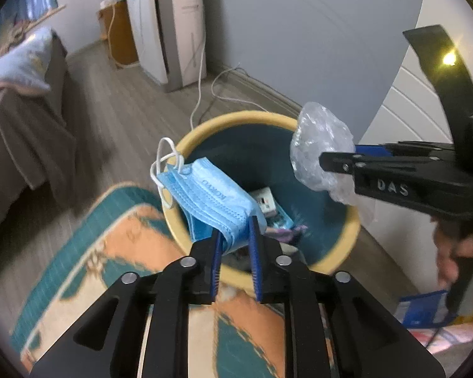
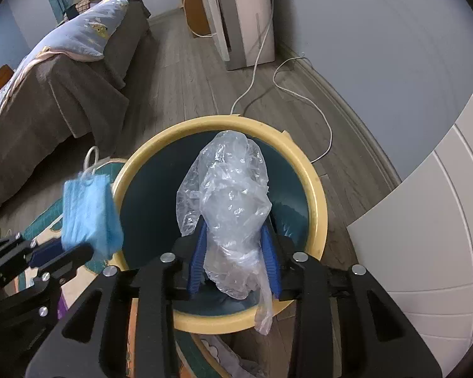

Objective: Collect trash
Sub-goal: 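Drop plastic bag into bin with right tool while left drops blue mask, then move both open tools back over the purple bottle and remaining mask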

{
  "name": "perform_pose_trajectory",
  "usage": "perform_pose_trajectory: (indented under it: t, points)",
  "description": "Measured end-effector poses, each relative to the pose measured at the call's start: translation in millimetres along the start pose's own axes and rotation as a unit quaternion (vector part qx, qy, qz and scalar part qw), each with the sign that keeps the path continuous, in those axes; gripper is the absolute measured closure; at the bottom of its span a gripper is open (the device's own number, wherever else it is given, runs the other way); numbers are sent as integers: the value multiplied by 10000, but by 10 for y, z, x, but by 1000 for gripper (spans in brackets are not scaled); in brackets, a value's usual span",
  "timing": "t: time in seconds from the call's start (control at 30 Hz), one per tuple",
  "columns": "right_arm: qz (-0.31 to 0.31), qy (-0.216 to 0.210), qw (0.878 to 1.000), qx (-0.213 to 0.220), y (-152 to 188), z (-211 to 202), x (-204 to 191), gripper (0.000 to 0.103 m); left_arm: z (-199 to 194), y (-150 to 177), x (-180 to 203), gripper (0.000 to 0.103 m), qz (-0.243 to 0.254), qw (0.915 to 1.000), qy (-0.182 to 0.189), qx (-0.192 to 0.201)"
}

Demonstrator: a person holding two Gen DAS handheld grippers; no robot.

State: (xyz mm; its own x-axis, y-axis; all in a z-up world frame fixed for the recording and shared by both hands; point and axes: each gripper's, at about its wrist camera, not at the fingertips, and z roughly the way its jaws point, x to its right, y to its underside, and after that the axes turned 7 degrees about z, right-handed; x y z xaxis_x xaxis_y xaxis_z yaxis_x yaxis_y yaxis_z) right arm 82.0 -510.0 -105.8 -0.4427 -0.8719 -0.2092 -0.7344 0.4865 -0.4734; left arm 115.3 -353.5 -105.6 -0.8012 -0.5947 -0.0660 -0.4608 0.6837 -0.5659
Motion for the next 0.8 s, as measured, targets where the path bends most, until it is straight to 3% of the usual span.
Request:
perform_pose_trajectory:
  t: [0.07,0.13,0.17,0.23,0.33,0.53,0.8]
  points:
    - [23,58,10000,75,-7,-12,0,46,55,-23,-7,69,44,10000,-53,-5]
    - [42,58,9999,98,-16,-9,-7,40,49,-4,-43,46,7,10000,-76,37]
    - [46,59,9999,90,-18,-4,-10,36,27,7,-59,41,-15,9999,-81,78]
    - [56,94,9999,112,-16,-7,-9,31,-22,44,-105,23,-65,9998,-72,192]
    - [102,135,9998,122,-16,-12,14,23,-117,136,-173,13,-144,9992,-275,233]
    - [1,141,9999,97,8,-67,-37,6,-433,420,-362,9,-518,9967,-566,258]
    - [-517,136,9981,308,65,-426,-336,6,-1041,818,-588,8,-1063,9896,-891,391]
